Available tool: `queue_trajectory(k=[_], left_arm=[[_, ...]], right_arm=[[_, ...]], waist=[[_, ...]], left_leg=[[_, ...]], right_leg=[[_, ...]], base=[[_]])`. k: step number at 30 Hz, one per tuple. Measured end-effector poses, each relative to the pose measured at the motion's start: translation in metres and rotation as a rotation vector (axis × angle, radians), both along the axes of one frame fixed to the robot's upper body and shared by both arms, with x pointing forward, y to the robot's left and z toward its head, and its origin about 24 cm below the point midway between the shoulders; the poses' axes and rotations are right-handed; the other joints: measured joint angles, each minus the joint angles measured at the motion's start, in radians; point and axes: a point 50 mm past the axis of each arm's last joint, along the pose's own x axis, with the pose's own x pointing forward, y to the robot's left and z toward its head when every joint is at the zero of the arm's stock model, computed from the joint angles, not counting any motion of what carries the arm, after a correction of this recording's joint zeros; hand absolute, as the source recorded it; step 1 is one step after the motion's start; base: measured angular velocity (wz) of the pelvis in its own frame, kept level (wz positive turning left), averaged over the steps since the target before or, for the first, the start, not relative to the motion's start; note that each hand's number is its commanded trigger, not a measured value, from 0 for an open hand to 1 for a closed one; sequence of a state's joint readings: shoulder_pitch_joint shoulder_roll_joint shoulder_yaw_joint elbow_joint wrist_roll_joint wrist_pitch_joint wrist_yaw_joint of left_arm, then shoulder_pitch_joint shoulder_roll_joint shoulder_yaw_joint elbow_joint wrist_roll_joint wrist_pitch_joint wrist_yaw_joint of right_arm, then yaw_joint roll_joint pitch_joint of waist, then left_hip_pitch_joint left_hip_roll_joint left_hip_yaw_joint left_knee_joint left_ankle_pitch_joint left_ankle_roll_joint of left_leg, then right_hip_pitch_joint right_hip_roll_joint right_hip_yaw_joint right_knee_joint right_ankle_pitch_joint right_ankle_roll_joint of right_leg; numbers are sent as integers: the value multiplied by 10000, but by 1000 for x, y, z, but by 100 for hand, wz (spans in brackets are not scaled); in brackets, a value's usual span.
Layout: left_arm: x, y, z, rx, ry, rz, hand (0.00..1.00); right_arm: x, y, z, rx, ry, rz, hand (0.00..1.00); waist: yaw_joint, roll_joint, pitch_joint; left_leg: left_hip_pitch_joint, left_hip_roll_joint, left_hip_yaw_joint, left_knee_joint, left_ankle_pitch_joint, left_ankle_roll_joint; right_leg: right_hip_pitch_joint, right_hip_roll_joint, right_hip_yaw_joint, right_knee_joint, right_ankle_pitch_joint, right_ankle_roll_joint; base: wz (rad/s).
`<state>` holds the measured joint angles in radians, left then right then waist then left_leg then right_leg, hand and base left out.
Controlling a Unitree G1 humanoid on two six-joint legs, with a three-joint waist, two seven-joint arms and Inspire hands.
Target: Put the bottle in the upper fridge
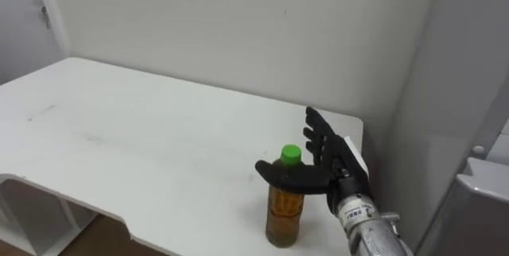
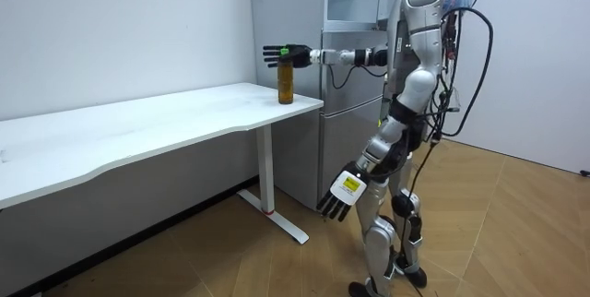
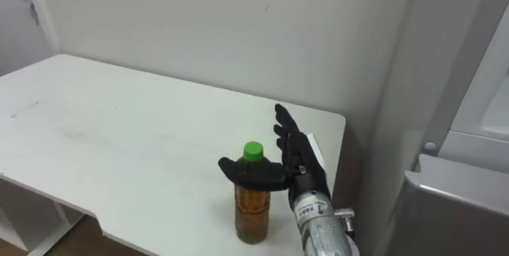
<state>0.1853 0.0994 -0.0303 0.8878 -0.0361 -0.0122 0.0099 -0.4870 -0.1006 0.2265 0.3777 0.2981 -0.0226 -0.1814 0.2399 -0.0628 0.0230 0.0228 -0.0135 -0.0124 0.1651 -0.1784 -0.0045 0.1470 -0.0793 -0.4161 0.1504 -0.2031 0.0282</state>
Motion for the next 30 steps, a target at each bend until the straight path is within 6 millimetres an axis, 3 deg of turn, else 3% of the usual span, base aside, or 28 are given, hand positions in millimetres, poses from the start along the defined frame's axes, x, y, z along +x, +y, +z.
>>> queue_trajectory(k=[2,6,11,13,15,17,18,19,20,21,23,24,25,30], left_arm=[[1,-1,0,-4,3,-35,0],[5,-2,0,41,-1,-115,0],[7,-4,0,101,-4,-79,0],[7,-6,0,112,8,-168,0],[9,-7,0,80,-31,-186,0],[11,-11,1,-10,-103,-245,0],[12,-13,1,-38,-123,-454,0],[14,-12,1,43,-174,-672,0],[15,-10,2,99,-211,-672,0],[17,-10,2,107,-242,-576,0],[16,-13,2,15,-216,-559,0],[17,-14,2,-59,-233,-589,0],[16,-13,2,-48,-217,-585,0],[16,-9,2,-106,-226,-364,0]], right_arm=[[0,3,-2,-45,104,59,0],[-1,4,-28,-175,1212,-120,0],[-2,1,-39,-21,1822,-506,0],[-2,-1,-40,5,1874,-673,0],[-1,-1,-39,21,1852,-688,0],[-2,-1,-43,12,2014,-833,0],[-3,-4,-50,12,2325,-1024,0],[-4,-5,-55,-20,2548,-1087,0],[-4,-4,-55,-3,2546,-1037,0],[-5,-1,-56,-72,2563,-865,0],[-5,-1,-57,-69,2541,-875,0],[-5,-5,-59,-77,2600,-977,0],[-5,-5,-59,-35,2599,-1024,0],[-6,-1,-59,67,2616,-960,0]], waist=[[28,13,7],[160,71,35],[152,140,-4],[168,172,-28],[305,113,-58],[355,294,-22],[386,434,-11],[477,367,-17],[651,303,10],[641,248,-70],[410,352,-42],[385,372,-33],[427,287,-17],[444,74,76]], left_leg=[[-61,-14,-2,0,6,10],[-133,-52,-118,6,25,40],[-463,-162,-373,-11,157,102],[-439,-76,-977,0,173,86],[-494,-171,-1405,-13,170,77],[-430,-173,-1478,-56,200,39],[-241,26,-1877,-171,307,1],[-223,186,-2479,-165,361,-50],[-287,195,-2668,-157,360,-70],[-386,230,-2686,-196,302,-248],[-443,305,-1831,-222,335,-293],[-428,363,-1168,-242,346,-279],[-439,396,-805,-244,355,-266],[-519,306,-556,-175,349,-200]], right_leg=[[-46,-11,-23,0,0,1],[-83,-37,-101,4,-1,4],[-380,-130,-283,82,-14,27],[-537,-142,-243,364,-105,133],[-407,-86,-190,-54,28,102],[-364,-93,-498,237,54,117],[-748,-147,-644,1131,-44,142],[-1176,-56,13,944,-288,46],[-1383,51,363,310,-97,-86],[-1434,153,387,5,573,-339],[-1344,162,-1,25,595,-355],[-1270,175,-55,27,591,-348],[-1289,190,-42,22,589,-347],[-1306,138,-10,22,589,-345]], base=[[0],[7],[14],[7],[-20],[-8],[0],[-23],[-29],[0],[38],[28],[16],[0]])
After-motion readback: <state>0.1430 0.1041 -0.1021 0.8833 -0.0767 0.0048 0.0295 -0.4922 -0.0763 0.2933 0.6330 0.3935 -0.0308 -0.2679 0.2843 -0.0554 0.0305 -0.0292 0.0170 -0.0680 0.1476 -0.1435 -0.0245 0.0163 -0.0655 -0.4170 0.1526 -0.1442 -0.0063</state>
